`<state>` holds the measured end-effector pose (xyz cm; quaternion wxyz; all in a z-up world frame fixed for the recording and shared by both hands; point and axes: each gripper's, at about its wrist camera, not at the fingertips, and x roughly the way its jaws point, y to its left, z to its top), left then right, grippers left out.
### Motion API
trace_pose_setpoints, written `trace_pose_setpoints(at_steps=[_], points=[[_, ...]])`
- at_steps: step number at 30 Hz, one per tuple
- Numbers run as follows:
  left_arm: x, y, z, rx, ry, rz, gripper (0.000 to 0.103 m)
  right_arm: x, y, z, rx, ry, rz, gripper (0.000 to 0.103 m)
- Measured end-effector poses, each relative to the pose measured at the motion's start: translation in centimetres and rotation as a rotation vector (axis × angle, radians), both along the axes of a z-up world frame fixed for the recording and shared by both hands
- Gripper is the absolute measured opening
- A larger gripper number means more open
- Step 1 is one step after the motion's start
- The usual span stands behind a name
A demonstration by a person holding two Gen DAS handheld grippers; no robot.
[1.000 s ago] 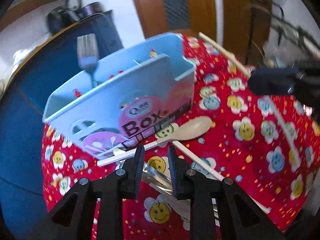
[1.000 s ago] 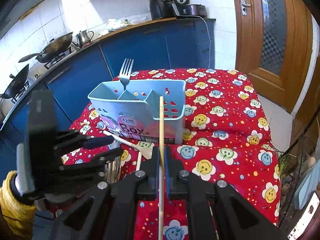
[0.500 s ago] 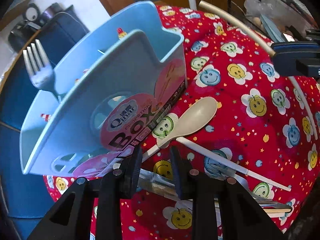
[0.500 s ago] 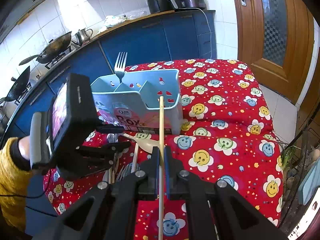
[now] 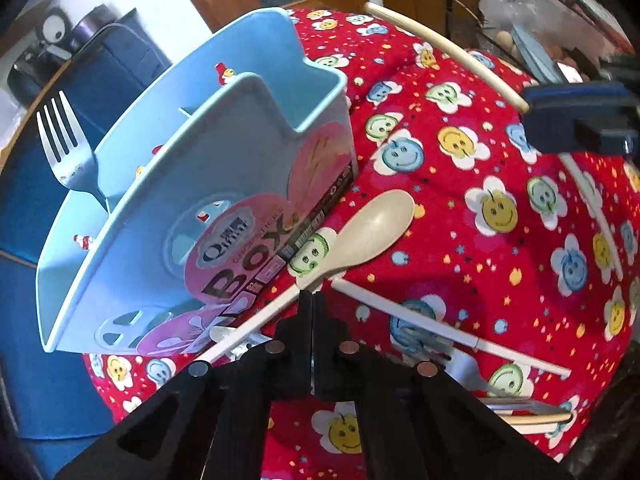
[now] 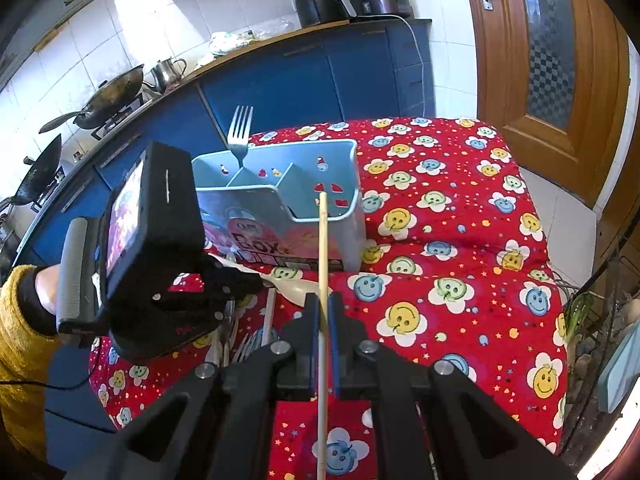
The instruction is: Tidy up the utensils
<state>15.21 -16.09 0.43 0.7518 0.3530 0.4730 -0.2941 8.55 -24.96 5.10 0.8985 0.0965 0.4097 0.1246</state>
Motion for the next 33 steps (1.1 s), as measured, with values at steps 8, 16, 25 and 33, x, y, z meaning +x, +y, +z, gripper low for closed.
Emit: trace_pose_setpoints(at_steps=[8,16,25,33], points=[[0.2,1.0,0.7,-0.146,0.214,0.133,0.010,-0.5,-0.1,0.3,0.000,-0.009,-0.001,0.006],[1.3,1.6,-0.3,-0.217,0.352,0.335,0.019,-0.9,-0.6,0.4,0.007,-0.012,-0.006,0.006],[1.1,0.5,-1.8,-0.206,0.334,0.424,0.021,-1.3,-1.2,0.0,0.027,-0.014,-0.006,0.006],[-0.4,1.0,-1.5,-0.249,0.225,0.484,0.012,-1.5,-1.7,-0.4,0.049,-0.010,-0.013,0.006]])
